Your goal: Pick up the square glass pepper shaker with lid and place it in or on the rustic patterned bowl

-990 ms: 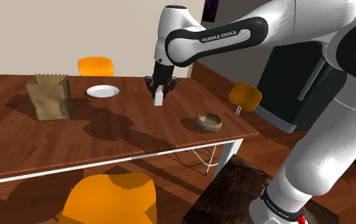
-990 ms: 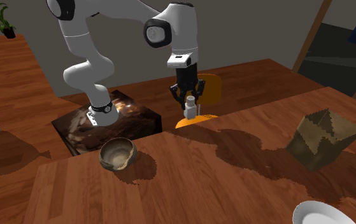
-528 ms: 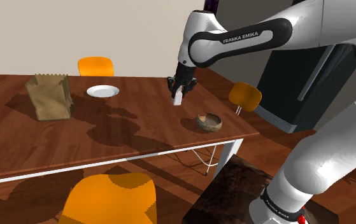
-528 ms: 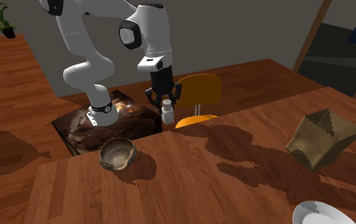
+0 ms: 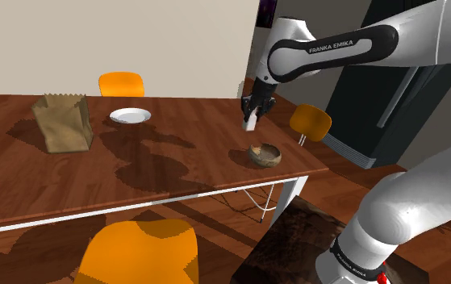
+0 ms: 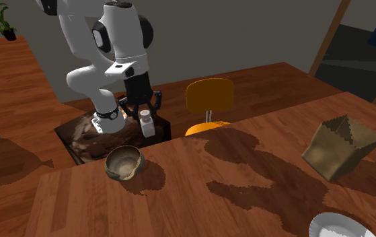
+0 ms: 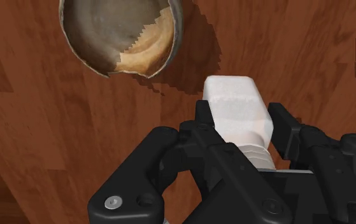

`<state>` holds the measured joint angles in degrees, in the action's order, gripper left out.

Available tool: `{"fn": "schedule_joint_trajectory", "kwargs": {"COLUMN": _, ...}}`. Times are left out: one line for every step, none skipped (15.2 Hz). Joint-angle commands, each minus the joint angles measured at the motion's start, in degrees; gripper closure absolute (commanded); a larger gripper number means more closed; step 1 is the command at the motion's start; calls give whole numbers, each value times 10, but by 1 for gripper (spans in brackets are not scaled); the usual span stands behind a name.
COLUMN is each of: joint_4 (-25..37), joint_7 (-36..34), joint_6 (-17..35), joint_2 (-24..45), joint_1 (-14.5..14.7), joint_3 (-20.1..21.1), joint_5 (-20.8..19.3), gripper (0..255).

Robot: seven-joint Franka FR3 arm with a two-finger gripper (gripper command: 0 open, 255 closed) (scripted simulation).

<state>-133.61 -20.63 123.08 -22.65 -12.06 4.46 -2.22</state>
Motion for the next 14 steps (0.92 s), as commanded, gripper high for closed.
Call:
{"fn": "schedule_joint_trajectory", "kwargs": {"joint_4": -25, "joint_7": 27, "joint_6": -2, "joint_2": -28, "joint_1": -7, "joint_3": -19, "joint_5": 0, "gripper": 255}}
{"fn": "schedule_joint_trajectory", "kwargs": {"joint_4": -32, "joint_7": 41, "joint_6": -3, "joint_2": -37, "joint_1": -12, "joint_3": -30, "joint_5": -2, "gripper": 255}}
{"fn": "schedule_joint_trajectory", "kwargs": {"joint_4": -39, "joint_7": 55, "joint_6": -4, "joint_2": -46, "joint_1": -16, "joint_3": -41, "joint_5": -4, "gripper": 255}}
{"fn": "schedule_joint_trajectory", "kwargs": {"joint_4": -45, "joint_7": 70, "joint_6": -6, "joint_2": -54, "joint_1": -21, "joint_3": -52, "joint_5": -6, "gripper": 255}}
{"fn": "schedule_joint_trajectory", "kwargs": {"joint_4": -51, "joint_7": 84, "joint_6": -7, "joint_2": -61, "joint_1": -26, "joint_3": -63, "joint_5": -8, "gripper": 255}}
{"fn": "schedule_joint_trajectory", "kwargs": {"joint_4": -56, "joint_7": 98, "joint_6": -9, "joint_2": -68, "joint_1": -31, "joint_3": -74, "joint_5": -11, "gripper": 255}}
{"fn": "schedule_joint_trajectory", "kwargs": {"joint_4": -60, "joint_7": 112, "joint_6": -10, "joint_2": -75, "joint_1": -36, "joint_3": -85, "joint_5": -14, "gripper": 255}}
{"fn": "schedule_joint_trajectory", "kwargs": {"joint_4": -63, "joint_7": 126, "joint_6": -12, "joint_2": -80, "joint_1": -41, "joint_3": -97, "joint_5": -17, "gripper": 255}}
{"fn": "schedule_joint_trajectory", "kwargs": {"joint_4": -66, "joint_7": 138, "joint_6": -13, "joint_2": -85, "joint_1": -46, "joint_3": -106, "joint_5": -20, "gripper": 255}}
{"fn": "schedule_joint_trajectory", "kwargs": {"joint_4": -72, "joint_7": 138, "joint_6": -5, "joint_2": -83, "joint_1": -46, "joint_3": -107, "joint_5": -20, "gripper": 255}}
{"fn": "schedule_joint_trajectory", "kwargs": {"joint_4": -79, "joint_7": 138, "joint_6": 3, "joint_2": -82, "joint_1": -46, "joint_3": -107, "joint_5": -21, "gripper": 255}}
{"fn": "schedule_joint_trajectory", "kwargs": {"joint_4": -86, "joint_7": 138, "joint_6": 11, "joint_2": -80, "joint_1": -46, "joint_3": -108, "joint_5": -21, "gripper": 255}}
{"fn": "schedule_joint_trajectory", "kwargs": {"joint_4": -92, "joint_7": 138, "joint_6": 19, "joint_2": -78, "joint_1": -46, "joint_3": -108, "joint_5": -21, "gripper": 255}}
{"fn": "schedule_joint_trajectory", "kwargs": {"joint_4": -98, "joint_7": 138, "joint_6": 28, "joint_2": -76, "joint_1": -47, "joint_3": -108, "joint_5": -22, "gripper": 255}}
